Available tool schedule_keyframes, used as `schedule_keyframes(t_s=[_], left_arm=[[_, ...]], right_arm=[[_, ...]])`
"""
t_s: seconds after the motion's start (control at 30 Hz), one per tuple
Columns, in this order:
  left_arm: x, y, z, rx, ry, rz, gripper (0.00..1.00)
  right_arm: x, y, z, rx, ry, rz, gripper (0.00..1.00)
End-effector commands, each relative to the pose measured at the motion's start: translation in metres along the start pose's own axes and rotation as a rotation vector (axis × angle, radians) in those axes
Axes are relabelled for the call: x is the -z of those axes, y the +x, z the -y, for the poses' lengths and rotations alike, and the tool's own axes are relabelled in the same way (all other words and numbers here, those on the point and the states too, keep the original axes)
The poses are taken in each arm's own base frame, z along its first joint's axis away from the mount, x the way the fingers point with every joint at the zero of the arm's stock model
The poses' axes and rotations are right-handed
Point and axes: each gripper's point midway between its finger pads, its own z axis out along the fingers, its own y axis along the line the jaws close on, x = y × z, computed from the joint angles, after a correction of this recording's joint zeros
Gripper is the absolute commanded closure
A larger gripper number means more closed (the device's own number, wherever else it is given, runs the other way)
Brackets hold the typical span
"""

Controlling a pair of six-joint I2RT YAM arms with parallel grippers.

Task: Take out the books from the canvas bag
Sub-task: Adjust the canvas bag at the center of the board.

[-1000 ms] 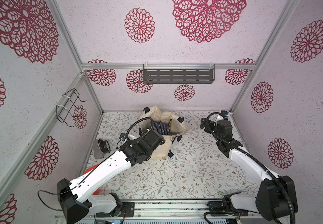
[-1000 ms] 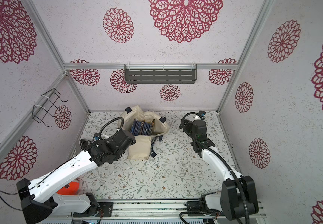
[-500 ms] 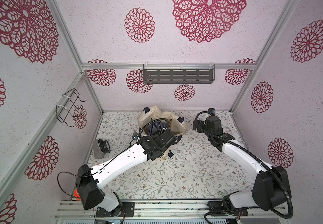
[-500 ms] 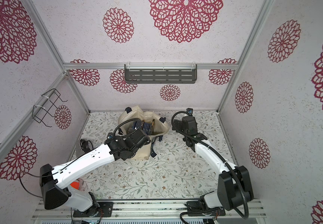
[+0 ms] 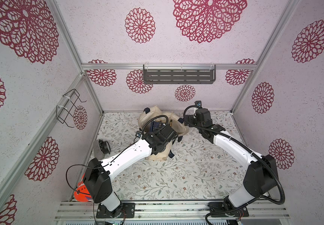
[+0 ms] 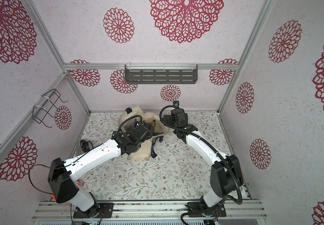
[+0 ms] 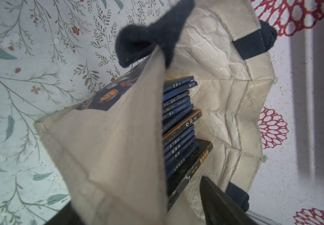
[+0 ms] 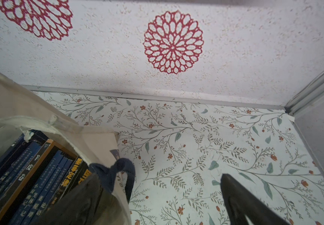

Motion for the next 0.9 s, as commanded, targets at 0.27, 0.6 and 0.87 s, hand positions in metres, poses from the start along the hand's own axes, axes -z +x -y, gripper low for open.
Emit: schedule_keyframes(t_s=[0.27,0.6,0.87], left_arm=[[-0.004,-0.007,-0.017,-0.197,0.004,-0.029,1.0],[0.011,-0.047,-0.082,-0.524,0.02,-0.244,1.0],[0.022,-0.1,-0.112,-0.675,-0.033,-0.249,1.0]], right_arm=[[0.009,-0.024,-0.035,0.159,-0.08,0.032,0.01],[0.036,-0.03,-0.068,0.26,-0.187,0.062,0.01],[0.053,-0.041,-0.109,0.309,-0.285,0.063,0.01]])
